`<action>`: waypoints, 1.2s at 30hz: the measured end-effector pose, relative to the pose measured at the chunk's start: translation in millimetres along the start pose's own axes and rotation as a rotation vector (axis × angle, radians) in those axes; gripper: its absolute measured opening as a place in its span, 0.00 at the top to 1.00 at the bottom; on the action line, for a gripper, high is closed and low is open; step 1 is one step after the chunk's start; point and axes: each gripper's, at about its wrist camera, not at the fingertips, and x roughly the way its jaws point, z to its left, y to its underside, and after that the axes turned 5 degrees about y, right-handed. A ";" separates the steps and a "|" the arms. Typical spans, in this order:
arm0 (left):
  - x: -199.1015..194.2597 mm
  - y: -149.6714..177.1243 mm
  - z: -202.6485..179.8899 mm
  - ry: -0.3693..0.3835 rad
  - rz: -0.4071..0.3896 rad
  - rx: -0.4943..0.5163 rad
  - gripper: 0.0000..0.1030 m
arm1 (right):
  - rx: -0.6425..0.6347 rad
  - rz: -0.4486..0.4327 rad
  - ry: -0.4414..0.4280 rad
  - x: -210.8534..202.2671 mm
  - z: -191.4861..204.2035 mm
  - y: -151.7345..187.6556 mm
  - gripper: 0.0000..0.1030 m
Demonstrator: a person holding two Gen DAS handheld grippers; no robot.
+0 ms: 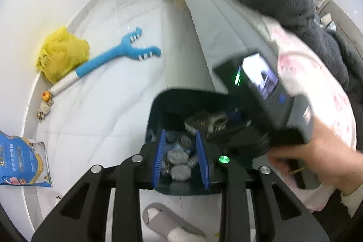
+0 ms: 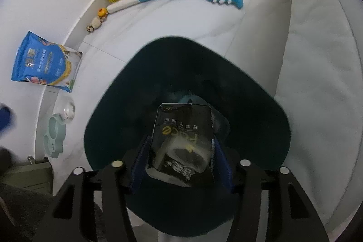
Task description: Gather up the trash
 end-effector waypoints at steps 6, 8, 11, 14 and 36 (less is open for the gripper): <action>-39.4 -18.2 -7.0 -0.023 -0.131 0.001 0.71 | -0.006 0.030 0.022 6.4 2.3 8.5 0.25; -51.9 -21.8 -11.3 -0.013 -0.166 -0.007 0.71 | -0.010 0.022 0.018 2.4 5.0 11.8 0.21; -65.5 -22.4 -16.0 -0.012 -0.206 -0.009 0.71 | -0.037 0.006 0.037 -8.2 11.6 20.4 0.18; -81.7 -20.8 -21.7 -0.034 -0.240 -0.003 0.71 | -0.053 -0.041 0.055 -27.9 14.9 28.4 0.18; -156.4 13.7 -101.6 -0.111 -0.455 0.058 0.06 | 0.103 -0.634 0.248 -236.9 -35.7 167.8 0.03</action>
